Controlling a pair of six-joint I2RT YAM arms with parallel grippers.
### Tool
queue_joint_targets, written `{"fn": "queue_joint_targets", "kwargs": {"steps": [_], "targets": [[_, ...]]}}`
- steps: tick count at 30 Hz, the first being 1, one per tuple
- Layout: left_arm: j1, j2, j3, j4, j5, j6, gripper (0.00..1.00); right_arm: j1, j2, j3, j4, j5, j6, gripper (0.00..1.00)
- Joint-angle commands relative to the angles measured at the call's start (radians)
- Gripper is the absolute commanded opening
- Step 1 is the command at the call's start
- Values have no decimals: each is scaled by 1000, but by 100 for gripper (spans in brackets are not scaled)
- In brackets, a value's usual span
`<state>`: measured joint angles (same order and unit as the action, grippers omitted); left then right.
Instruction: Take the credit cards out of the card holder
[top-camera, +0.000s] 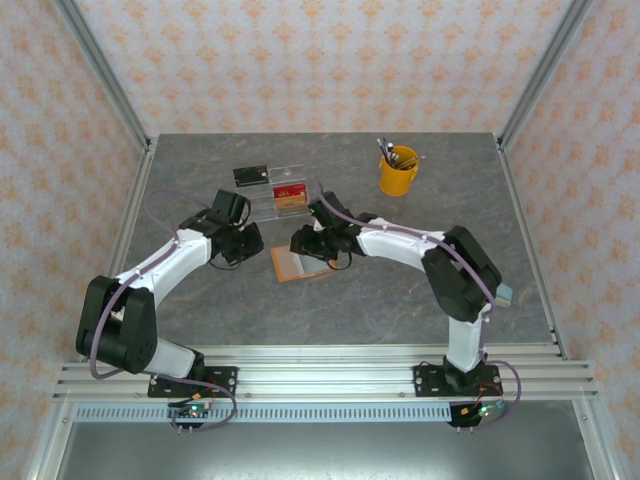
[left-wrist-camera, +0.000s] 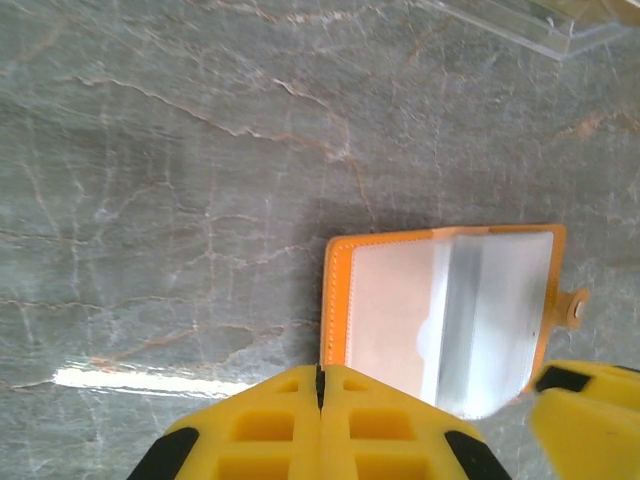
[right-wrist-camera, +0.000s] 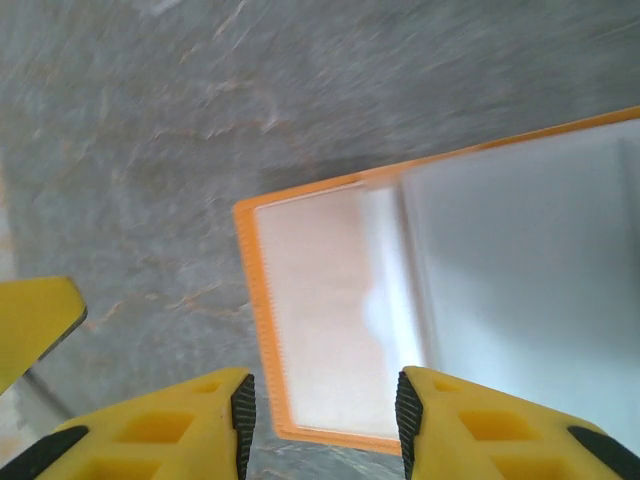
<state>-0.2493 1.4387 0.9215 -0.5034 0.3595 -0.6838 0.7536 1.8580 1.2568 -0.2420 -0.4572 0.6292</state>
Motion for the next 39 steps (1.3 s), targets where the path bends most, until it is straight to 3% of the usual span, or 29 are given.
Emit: {"fn": "queue_joint_targets", "kwargs": {"steps": [1,7,19,30,39], "targets": [[-37,37,35,13,73,17,5,-7,-54,-44,-133,169,-34,43],[-85,112,45,52,113,-4,5,-7,-13,-46,-165,196,-24,38],[-93,221,60,43,116,5,4,-7,65,15,-194,196,-46,43],[-93,295,50,34,68,23,2,-7,28,-2,-155,147,-48,39],[-94,302,43,22,50,43,1,-8,8,-34,-25,-30,-20,39]]}}
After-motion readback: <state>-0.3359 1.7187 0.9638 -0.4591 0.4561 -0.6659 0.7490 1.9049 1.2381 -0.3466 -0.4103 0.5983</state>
